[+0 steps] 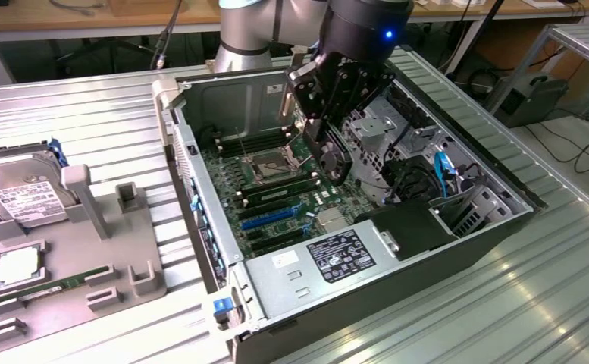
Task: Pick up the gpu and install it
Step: 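Insert the gpu into the slot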
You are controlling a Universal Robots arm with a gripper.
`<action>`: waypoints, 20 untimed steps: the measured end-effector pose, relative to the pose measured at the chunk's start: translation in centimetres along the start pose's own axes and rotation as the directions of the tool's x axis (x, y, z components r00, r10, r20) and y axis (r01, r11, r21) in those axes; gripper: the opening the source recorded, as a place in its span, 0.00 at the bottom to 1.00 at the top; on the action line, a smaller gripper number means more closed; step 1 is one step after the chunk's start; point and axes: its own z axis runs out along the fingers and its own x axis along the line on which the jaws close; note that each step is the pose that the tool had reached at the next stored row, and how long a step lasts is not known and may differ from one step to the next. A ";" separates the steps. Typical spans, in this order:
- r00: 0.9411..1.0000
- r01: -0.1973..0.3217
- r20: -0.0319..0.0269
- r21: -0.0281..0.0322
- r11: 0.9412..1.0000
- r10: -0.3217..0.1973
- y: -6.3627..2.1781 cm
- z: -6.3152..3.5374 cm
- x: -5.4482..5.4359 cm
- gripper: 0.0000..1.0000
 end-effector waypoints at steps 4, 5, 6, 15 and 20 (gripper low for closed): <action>1.000 0.000 0.000 0.000 1.000 0.000 0.00 0.00 0.0 0.26; 1.000 0.000 0.000 0.000 1.000 0.000 0.00 0.01 0.0 0.26; 1.000 0.000 0.000 0.000 1.000 0.000 0.00 0.01 0.0 0.26; 0.991 0.137 0.001 0.005 0.991 -0.137 0.00 0.04 0.0 0.26; 0.971 0.238 -0.001 0.008 0.971 -0.238 -0.01 0.12 0.0 0.26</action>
